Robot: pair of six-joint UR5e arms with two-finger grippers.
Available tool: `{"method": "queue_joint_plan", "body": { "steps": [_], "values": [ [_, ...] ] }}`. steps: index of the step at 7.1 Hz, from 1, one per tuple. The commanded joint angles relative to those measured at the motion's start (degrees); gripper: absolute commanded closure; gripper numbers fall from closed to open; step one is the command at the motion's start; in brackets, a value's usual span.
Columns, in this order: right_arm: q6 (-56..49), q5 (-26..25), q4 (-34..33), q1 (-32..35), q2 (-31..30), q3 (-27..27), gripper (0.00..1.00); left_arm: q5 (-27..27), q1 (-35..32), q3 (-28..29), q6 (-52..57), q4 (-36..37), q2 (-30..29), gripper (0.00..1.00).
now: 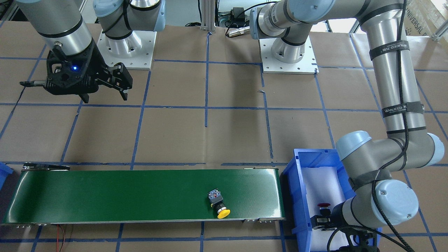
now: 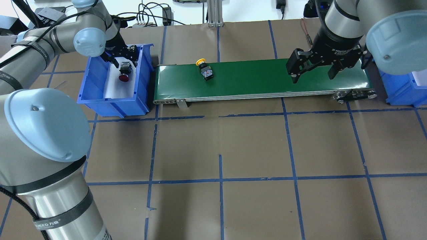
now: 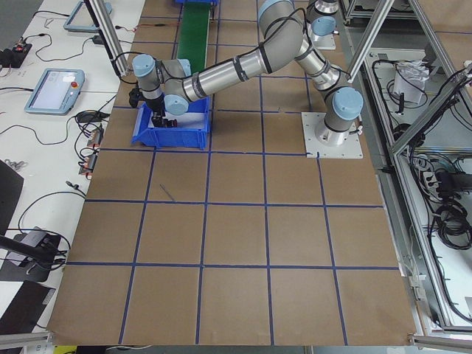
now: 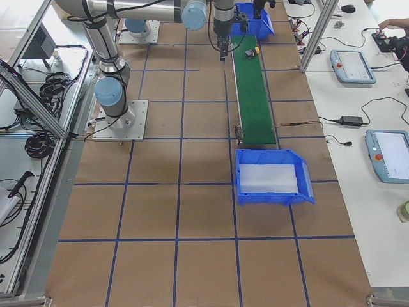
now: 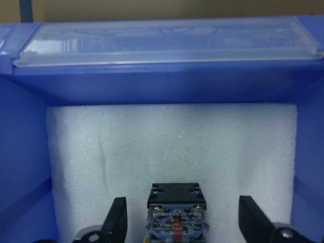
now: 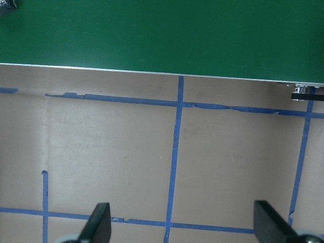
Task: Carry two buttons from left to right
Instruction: 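Lower the left gripper and grasp the red-capped button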
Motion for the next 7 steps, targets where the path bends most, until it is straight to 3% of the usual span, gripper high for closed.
{"method": "queue_joint_plan", "body": {
  "steps": [1,2,4,7],
  "values": [
    [0.0,0.0,0.0,0.0,0.0,0.0,0.0,0.28,-0.17,-0.05,-0.09,0.03,0.26,0.63],
    [0.0,0.0,0.0,0.0,0.0,0.0,0.0,0.36,-0.18,0.12,-0.09,0.12,0.69,0.73],
    [0.0,0.0,0.0,0.0,0.0,0.0,0.0,0.72,-0.26,1.44,0.0,-0.92,3.23,0.73],
    [0.0,0.0,0.0,0.0,0.0,0.0,0.0,2.56,-0.79,1.44,-0.17,-9.24,13.05,0.73]
  ]
}}
